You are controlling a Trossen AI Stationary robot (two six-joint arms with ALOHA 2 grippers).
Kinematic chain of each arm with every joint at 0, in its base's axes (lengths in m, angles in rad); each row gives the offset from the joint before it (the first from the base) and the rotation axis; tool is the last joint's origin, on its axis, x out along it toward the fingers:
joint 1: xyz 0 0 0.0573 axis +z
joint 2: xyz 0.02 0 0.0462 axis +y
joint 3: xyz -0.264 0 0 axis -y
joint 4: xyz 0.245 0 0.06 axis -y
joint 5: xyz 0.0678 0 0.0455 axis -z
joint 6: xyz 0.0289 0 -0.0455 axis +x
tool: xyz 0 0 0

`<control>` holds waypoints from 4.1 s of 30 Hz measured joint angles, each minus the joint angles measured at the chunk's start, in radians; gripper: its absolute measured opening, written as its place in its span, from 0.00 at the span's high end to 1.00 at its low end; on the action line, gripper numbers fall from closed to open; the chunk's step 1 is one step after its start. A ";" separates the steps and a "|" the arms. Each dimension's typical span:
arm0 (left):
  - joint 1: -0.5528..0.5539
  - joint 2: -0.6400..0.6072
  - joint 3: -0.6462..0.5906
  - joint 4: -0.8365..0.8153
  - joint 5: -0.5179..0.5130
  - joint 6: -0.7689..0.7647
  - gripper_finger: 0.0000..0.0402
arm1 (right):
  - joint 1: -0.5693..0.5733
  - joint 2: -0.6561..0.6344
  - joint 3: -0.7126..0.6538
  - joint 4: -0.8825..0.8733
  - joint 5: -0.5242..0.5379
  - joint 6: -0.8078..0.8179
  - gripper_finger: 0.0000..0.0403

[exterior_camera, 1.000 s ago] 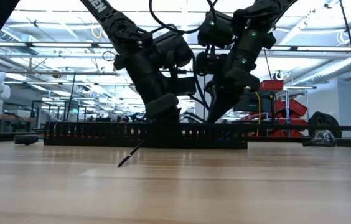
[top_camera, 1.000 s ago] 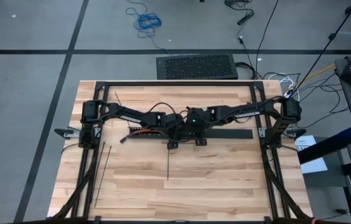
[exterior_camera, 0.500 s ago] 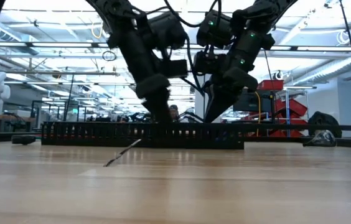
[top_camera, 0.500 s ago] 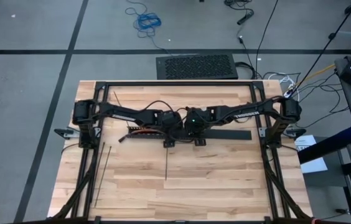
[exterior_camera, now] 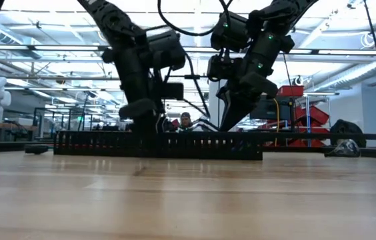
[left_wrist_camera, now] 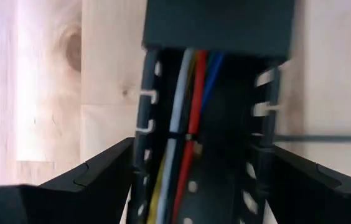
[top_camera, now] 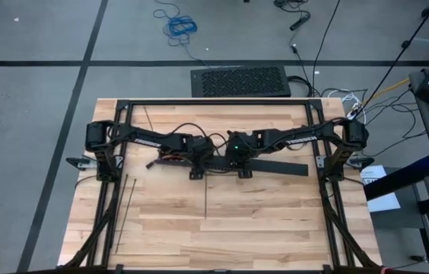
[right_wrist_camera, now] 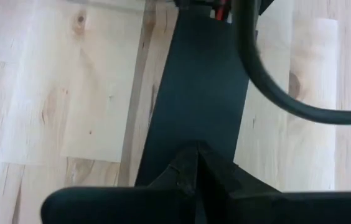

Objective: Ziptie cables
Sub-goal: Insert the cover on the black cable duct

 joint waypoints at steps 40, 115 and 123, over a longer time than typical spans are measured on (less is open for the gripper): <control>-0.013 -0.077 -0.046 0.041 0.086 -0.130 0.16 | 0.000 0.069 -0.001 0.168 -0.082 -0.068 1.00; -0.083 -0.019 -0.180 0.462 0.075 -0.163 0.39 | 0.056 0.052 0.050 0.386 -0.256 -0.067 1.00; -0.085 -0.024 -0.178 0.461 0.078 -0.156 0.39 | 0.063 -0.107 0.081 0.137 -0.154 -0.022 1.00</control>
